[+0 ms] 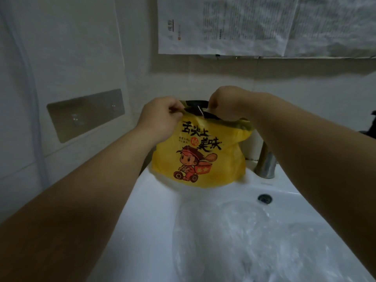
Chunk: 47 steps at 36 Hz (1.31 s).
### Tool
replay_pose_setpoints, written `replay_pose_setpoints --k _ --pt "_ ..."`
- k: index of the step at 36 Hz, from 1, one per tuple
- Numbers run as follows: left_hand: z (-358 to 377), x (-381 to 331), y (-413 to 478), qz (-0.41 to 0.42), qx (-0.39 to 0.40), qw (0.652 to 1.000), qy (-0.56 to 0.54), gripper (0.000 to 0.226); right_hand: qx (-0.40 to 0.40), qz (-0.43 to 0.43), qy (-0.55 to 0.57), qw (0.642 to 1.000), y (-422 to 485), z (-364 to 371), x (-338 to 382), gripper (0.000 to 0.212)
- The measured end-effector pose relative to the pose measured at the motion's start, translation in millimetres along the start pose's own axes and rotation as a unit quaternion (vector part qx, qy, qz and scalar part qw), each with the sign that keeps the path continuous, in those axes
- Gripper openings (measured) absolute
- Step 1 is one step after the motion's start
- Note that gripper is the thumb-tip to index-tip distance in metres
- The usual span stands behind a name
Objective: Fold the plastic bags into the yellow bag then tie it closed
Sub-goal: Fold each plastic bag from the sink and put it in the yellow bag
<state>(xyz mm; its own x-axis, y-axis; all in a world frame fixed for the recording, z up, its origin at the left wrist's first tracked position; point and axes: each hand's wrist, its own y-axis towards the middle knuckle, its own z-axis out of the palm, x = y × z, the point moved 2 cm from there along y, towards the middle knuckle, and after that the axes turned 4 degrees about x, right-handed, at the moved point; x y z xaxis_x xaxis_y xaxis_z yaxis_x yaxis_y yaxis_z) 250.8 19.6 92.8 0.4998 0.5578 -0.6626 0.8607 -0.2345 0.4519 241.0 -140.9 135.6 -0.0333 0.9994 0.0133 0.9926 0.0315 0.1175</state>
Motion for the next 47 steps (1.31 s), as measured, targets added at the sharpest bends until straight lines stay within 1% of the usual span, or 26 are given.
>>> replay_pose_setpoints --k 4,8,11,13,14,15,16,18,19,21,24,28,32,34,38,42,44,47 --pt "0.4 -7.1 8.4 0.008 -0.024 0.997 -0.07 0.016 0.012 -0.03 -0.031 0.999 1.0 -0.5 0.0 0.024" --pt "5.8 -13.5 12.4 0.018 -0.01 0.997 -0.075 0.015 0.037 -0.033 -0.041 0.998 10.5 10.1 6.3 0.011" --pt "7.3 -11.3 12.2 0.01 -0.012 0.997 -0.074 0.014 0.082 -0.036 -0.046 0.995 8.0 11.4 6.1 0.012" --pt "6.9 -6.8 11.4 -0.001 -0.024 0.997 -0.076 0.015 0.103 -0.043 -0.05 0.993 1.5 6.6 1.2 0.027" --pt "7.4 -5.0 10.5 -0.009 -0.03 0.996 -0.08 0.016 0.096 -0.043 -0.04 0.994 -2.4 3.8 -2.7 0.036" --pt "7.1 -3.7 9.7 -0.016 -0.035 0.996 -0.083 0.017 0.074 -0.041 -0.005 0.996 -5.0 0.2 -5.6 0.041" --pt "7.8 -2.6 8.6 -0.024 -0.039 0.995 -0.089 0.017 0.037 -0.038 0.052 0.997 -8.6 -3.2 -8.0 0.043" --pt "9.9 -1.7 5.7 -0.036 -0.047 0.994 -0.097 0.017 -0.056 -0.039 0.165 0.984 -13.3 -9.0 -12.5 0.041" --pt "10.0 -1.2 4.3 -0.041 -0.051 0.993 -0.098 0.017 -0.094 -0.036 0.188 0.977 -13.8 -11.2 -13.6 0.04" --pt "11.1 -1.5 1.6 -0.046 -0.057 0.993 -0.097 0.018 -0.133 -0.03 0.181 0.974 -19.8 -12.0 -14.7 0.039" --pt "10.6 -1.3 -3.8 -0.052 -0.058 0.992 -0.096 0.024 -0.152 -0.037 0.178 0.971 -30.3 -4.1 -14.0 0.034" --pt "5.9 0.3 -17.8 -0.057 -0.065 0.993 -0.082 0.039 -0.177 -0.034 0.176 0.968 -47.6 9.3 -13.4 0.033" --pt "0.7 -0.6 -38.3 -0.064 -0.074 0.991 -0.089 0.046 -0.21 -0.013 0.196 0.958 -67.1 14.3 -13.2 0.033" --pt "0.5 -0.5 -50.3 -0.077 -0.065 0.99 -0.099 0.044 -0.217 -0.002 0.208 0.954 -78.7 16.8 -11.9 0.035" --pt "8.8 -4.9 -82.7 -0.088 -0.035 0.987 -0.131 0.027 -0.218 0.013 0.223 0.95 -113.4 27.3 -10.5 0.034" --pt "35.3 -8.4 -123.4 -0.094 0.032 0.986 -0.137 0.015 -0.16 0.033 0.214 0.963 -153.7 55.1 -13.3 0.028" --pt "52.2 -7.9 -143.0 -0.1 0.075 0.983 -0.131 0.018 -0.118 0.048 0.211 0.969 -173.0 74.0 -16.5 0.03" --pt "84.8 -6.7 -176.4 -0.112 0.154 0.976 -0.106 0.032 -0.056 0.1 0.212 0.97 -203.7 108.4 -27.4 0.029"
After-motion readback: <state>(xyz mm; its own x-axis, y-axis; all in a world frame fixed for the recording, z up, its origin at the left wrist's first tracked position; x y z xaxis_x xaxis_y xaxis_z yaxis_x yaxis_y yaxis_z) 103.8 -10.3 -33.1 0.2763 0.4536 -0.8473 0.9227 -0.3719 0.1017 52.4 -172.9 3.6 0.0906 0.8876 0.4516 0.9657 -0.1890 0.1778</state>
